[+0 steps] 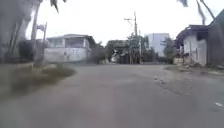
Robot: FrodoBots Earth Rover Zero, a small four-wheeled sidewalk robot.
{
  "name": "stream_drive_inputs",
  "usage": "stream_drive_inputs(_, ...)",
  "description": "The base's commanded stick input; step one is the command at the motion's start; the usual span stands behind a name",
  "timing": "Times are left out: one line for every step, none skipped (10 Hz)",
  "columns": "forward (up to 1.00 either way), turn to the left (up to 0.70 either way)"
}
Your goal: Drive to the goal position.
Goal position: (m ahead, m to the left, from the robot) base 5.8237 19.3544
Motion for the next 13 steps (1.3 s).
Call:
stream_drive_inputs(1.0, -0.02)
stream_drive_inputs(1.0, -0.02)
stream_drive_inputs(1.0, -0.02)
stream_drive_inputs(1.0, -0.02)
stream_drive_inputs(1.0, -0.02)
stream_drive_inputs(1.0, -0.02)
stream_drive_inputs(1.0, -0.02)
stream_drive_inputs(1.0, -0.02)
stream_drive_inputs(1.0, -0.02)
stream_drive_inputs(1.0, -0.02)
stream_drive_inputs(1.0, -0.02)
stream_drive_inputs(1.0, -0.02)
stream_drive_inputs(1.0, -0.02)
